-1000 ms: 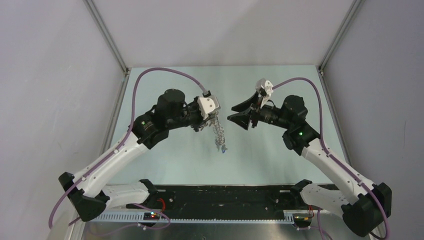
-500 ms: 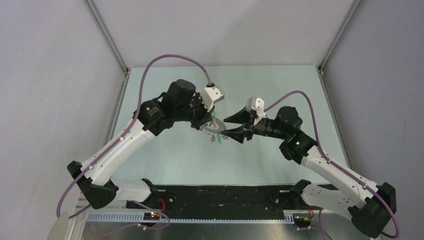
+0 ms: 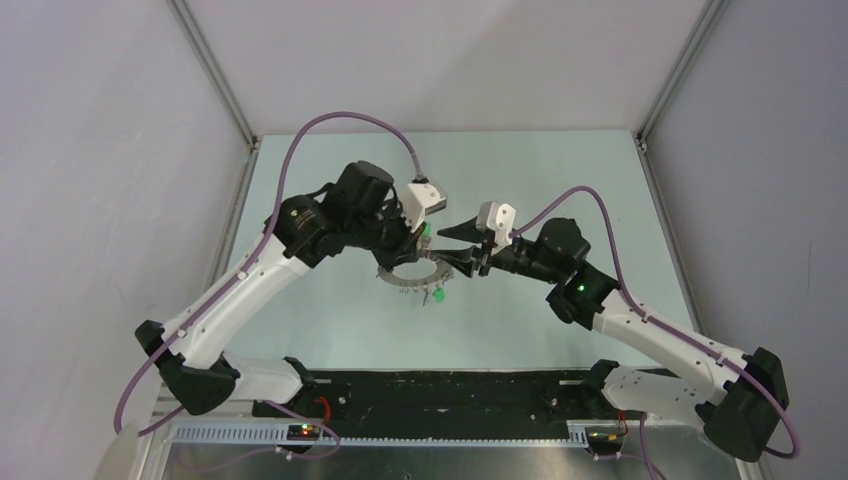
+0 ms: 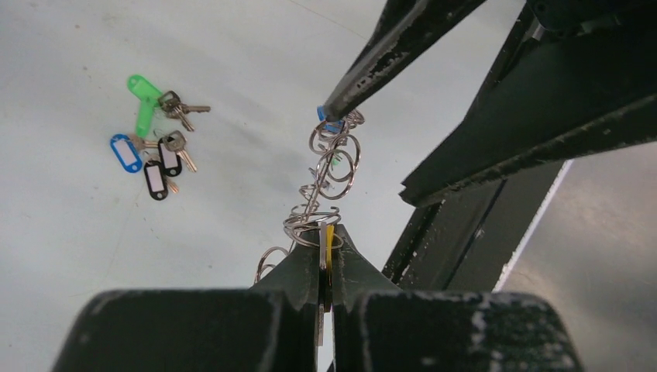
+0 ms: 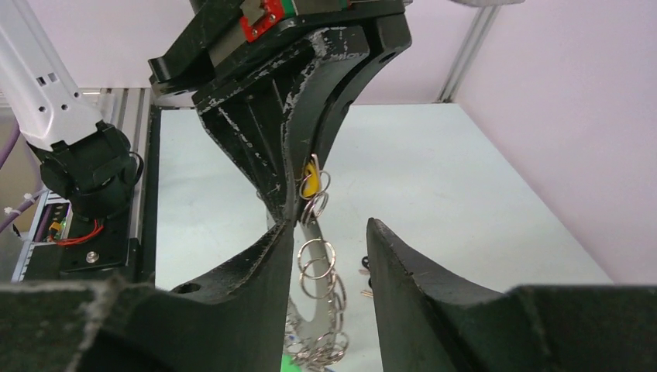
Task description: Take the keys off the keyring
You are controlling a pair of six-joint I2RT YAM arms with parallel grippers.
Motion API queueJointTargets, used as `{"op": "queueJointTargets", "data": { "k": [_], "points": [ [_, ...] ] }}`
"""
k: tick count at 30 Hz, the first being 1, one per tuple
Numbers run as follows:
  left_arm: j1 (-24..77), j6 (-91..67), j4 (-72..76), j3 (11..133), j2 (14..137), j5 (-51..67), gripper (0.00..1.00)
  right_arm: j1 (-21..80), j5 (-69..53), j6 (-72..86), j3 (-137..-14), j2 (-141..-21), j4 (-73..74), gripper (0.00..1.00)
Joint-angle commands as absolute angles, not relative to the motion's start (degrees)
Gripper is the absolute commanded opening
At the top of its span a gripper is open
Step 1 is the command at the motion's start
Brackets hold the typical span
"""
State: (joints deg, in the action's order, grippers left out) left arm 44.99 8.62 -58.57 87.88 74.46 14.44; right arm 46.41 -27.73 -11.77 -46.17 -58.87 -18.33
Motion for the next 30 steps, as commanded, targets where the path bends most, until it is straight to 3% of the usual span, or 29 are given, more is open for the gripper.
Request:
{"op": "queueJointTargets", "data": {
  "k": [1,18,30],
  "points": [
    [45.25,9.04,-60.68,92.34,74.1,17.52,0.0,46.94,-27.48,-12.53,-46.32,-59.66,-23.05,0.43],
    [45.26,4.12,-70.58,101.88,81.58,19.67,0.0,50.55,-23.5,-12.87,-46.27,-62.36,-21.04,0.39],
    [45.33,5.09,-74.64,104.39,83.21,23.7,0.0,50.62,-21.12,-12.88,-46.32,-63.58,-21.49,0.27]
  ]
}}
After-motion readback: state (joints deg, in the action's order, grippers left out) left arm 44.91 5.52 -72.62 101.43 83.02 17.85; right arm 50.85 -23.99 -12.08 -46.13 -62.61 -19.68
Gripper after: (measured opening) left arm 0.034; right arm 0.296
